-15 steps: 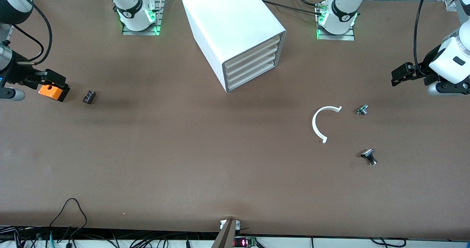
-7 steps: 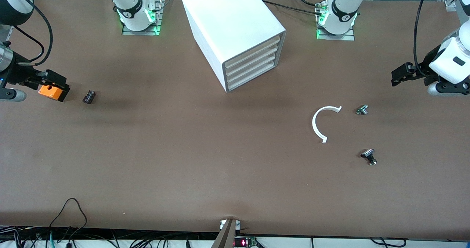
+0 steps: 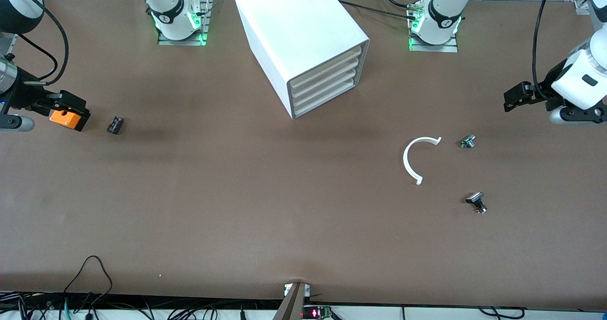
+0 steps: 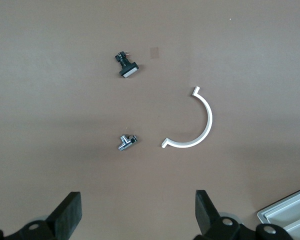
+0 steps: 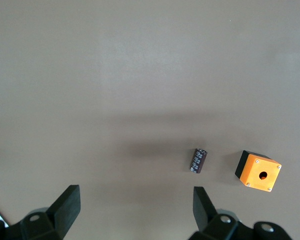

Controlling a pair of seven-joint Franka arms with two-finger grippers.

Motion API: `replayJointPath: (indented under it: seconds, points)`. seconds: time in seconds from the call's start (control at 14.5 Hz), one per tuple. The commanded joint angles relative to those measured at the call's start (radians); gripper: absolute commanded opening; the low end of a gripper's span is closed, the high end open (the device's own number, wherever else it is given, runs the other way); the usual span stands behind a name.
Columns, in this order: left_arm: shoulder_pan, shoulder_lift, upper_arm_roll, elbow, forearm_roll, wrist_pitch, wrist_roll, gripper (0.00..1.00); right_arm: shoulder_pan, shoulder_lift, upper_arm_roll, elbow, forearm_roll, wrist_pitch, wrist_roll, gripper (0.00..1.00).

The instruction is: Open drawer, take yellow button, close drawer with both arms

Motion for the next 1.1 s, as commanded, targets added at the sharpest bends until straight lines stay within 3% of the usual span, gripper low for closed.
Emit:
replayJointPath:
  seconds: [0.0, 0.76, 0.89, 1.03]
  points:
    - [-0.004, 0.015, -0.002, 0.036, -0.004, -0.010, 0.008, 1.00, 0.000, 0.006, -0.004, 0.016, 0.007, -0.016, -0.009, 1.00]
    - [-0.037, 0.053, -0.098, 0.051, -0.025, -0.052, 0.018, 1.00, 0.006, 0.049, -0.001, 0.022, 0.036, -0.017, -0.181, 1.00]
    - [-0.040, 0.123, -0.115, 0.048, -0.033, -0.122, 0.073, 1.00, 0.004, 0.060, -0.001, 0.022, 0.039, -0.016, -0.356, 1.00]
    - [-0.038, 0.178, -0.157, 0.036, -0.079, -0.158, 0.101, 1.00, 0.003, 0.063, -0.002, 0.022, 0.039, -0.011, -0.386, 1.00]
